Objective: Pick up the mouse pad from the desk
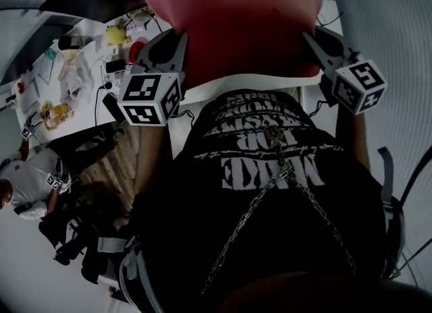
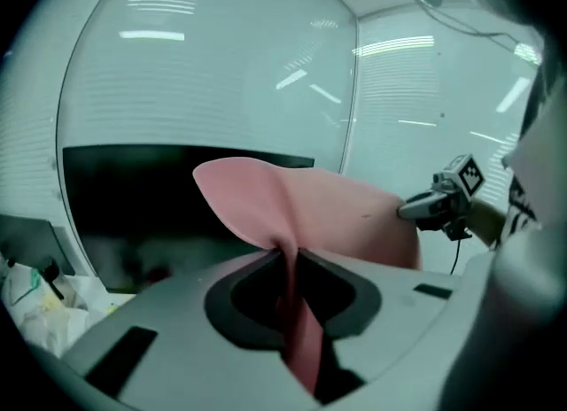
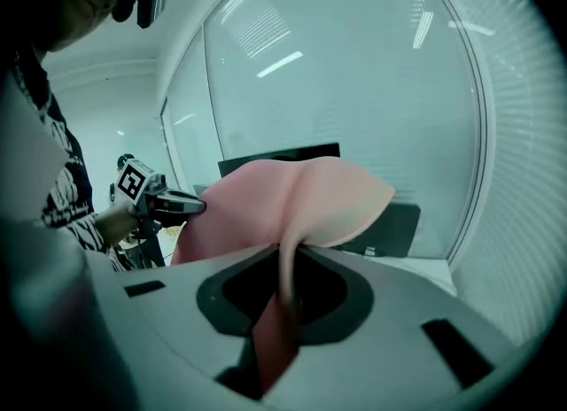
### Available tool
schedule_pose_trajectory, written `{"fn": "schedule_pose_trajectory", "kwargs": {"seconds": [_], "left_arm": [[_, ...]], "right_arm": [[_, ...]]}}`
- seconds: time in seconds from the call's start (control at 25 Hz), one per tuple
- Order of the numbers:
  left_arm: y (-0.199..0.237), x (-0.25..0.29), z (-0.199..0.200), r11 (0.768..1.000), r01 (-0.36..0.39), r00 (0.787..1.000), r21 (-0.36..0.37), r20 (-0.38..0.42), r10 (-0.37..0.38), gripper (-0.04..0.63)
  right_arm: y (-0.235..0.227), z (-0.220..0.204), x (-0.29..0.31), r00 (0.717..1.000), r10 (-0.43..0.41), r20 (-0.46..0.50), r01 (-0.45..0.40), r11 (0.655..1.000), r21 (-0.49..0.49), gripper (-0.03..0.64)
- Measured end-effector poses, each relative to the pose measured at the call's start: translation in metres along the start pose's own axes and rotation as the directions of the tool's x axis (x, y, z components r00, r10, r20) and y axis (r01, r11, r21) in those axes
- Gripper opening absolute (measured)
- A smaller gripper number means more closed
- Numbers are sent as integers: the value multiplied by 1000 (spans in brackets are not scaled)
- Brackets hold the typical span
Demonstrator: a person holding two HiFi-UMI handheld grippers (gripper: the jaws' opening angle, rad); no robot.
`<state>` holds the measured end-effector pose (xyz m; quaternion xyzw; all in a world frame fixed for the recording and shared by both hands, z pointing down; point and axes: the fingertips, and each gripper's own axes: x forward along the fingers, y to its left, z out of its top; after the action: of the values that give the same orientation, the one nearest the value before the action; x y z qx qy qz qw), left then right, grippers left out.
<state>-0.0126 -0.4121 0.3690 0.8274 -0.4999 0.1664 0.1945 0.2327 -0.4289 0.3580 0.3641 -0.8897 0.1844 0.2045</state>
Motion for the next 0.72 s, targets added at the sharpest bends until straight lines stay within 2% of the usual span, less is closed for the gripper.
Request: {"fn": "schedule_pose_trajectory", "kwargs": {"seconds": [0.08, 0.2, 0.4, 0.52, 0.72], "left_arm": [[-1, -11, 27, 1000, 22, 999, 1, 35, -22, 61], [-8, -17, 47, 999, 47, 997, 19, 57, -48, 61], [-8, -13, 62, 997, 71, 996, 23, 51, -72, 60], [-11, 3, 46, 997, 80, 997, -1, 10, -80, 60], [0, 48, -26, 995, 61, 992, -79, -107, -69, 60]], "right_arm": [[-2, 29, -15, 999, -34, 37, 36, 998, -43, 51], [-6, 48, -28, 995, -53, 84, 57, 997, -42, 52], [-11, 60, -29, 995, -68, 72, 71, 997, -33, 52], [-20, 42, -24, 997, -62, 36, 62, 998, 1, 52], [-46, -28, 12, 994, -58, -92, 65, 995, 79, 52]]}}
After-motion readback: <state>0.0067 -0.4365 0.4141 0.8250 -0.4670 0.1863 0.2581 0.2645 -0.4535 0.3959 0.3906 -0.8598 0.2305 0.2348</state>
